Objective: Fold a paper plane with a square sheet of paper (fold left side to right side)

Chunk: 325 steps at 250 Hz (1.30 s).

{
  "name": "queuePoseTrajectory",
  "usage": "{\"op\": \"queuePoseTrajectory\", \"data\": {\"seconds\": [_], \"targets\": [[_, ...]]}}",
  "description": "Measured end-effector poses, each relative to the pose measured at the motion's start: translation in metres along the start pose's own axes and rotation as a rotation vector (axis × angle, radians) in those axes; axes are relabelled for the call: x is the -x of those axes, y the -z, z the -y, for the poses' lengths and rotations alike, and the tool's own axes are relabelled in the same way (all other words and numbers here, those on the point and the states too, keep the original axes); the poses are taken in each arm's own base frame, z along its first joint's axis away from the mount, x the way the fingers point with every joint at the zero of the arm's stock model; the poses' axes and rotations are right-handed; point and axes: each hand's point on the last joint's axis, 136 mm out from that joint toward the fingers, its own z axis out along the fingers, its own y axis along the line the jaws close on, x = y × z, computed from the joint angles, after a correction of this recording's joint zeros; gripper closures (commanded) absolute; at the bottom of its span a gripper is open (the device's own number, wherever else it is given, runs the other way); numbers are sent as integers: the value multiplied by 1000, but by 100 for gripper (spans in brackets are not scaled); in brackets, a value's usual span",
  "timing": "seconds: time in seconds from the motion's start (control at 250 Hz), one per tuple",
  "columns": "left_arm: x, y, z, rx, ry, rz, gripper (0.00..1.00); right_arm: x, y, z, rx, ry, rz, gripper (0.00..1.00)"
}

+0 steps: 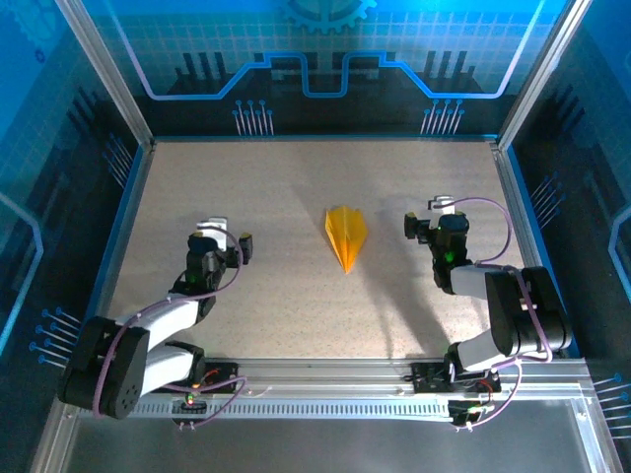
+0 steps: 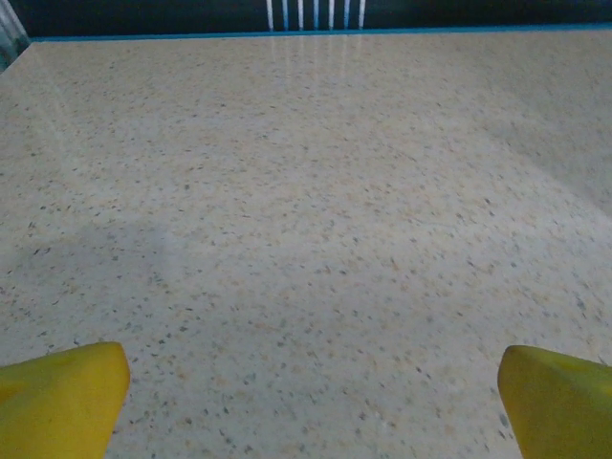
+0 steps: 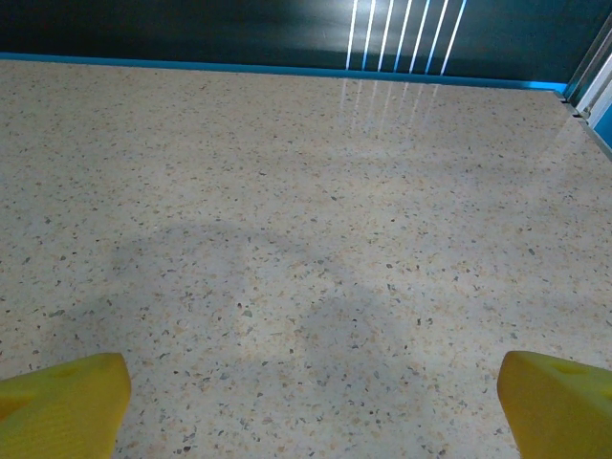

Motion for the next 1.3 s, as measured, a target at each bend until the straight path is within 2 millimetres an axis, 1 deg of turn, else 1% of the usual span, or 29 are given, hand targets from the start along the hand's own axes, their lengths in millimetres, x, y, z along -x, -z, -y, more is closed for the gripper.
{"op": "queuePoseTrajectory", "data": {"seconds": [0.128, 0.308, 0.507, 0.763, 0.807, 1.011, 1.299], "targets": [[2, -8, -12, -2, 49, 15, 0, 0, 0, 0, 0, 0, 0, 1], [1, -18, -14, -36, 58, 20, 0, 0, 0, 0, 0, 0, 0, 1], [4, -34, -25, -43, 80, 38, 0, 0, 0, 0, 0, 0, 0, 1], [-14, -46, -19, -85, 83, 3, 0, 0, 0, 0, 0, 0, 0, 1], [-13, -47, -19, -85, 83, 3, 0, 0, 0, 0, 0, 0, 0, 1], [3, -52, -19, -86, 82, 40, 0, 0, 0, 0, 0, 0, 0, 1], [4, -52, -19, -85, 82, 41, 0, 0, 0, 0, 0, 0, 0, 1]]}}
